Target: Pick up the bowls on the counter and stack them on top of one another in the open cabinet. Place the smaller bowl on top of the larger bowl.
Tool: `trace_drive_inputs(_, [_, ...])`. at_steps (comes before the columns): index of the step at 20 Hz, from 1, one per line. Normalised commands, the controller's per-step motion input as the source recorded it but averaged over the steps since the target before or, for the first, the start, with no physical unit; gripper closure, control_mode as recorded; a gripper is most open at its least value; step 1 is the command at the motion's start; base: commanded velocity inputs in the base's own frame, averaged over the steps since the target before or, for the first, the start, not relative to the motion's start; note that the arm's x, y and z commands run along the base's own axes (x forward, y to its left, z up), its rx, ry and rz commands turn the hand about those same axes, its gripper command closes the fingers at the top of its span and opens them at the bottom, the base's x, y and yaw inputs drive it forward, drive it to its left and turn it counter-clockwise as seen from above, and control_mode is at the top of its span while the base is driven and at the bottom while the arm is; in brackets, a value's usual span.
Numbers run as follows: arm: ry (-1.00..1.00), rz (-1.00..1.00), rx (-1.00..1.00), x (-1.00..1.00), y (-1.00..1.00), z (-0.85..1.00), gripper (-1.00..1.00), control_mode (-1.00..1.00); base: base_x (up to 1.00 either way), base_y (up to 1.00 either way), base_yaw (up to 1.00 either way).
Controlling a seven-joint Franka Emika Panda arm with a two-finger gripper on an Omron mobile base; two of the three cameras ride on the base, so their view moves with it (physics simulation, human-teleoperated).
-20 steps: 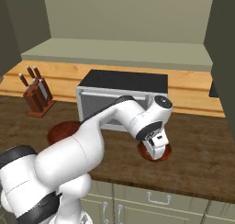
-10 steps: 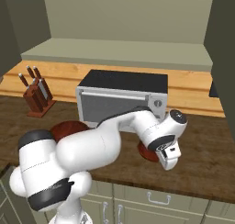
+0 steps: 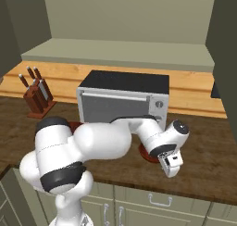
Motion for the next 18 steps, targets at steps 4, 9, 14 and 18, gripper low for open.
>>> trace_drive_inputs(4, [0.0,0.0,0.0,0.01,0.0,-0.27,-1.0,-1.0,0.0,0.0,0.0])
trace_drive_inputs(9, [0.0,0.0,0.0,0.08,0.0,-0.3,-1.0,-1.0,0.0,0.0,0.0])
trace_drive_inputs(14, [0.0,0.0,0.0,0.23,0.0,-0.04,-1.0,-1.0,0.0,0.0,0.0])
trace_drive_inputs(18, [0.0,-0.01,0.0,0.27,0.0,0.0,-1.0,-1.0,0.0,0.0,0.0])
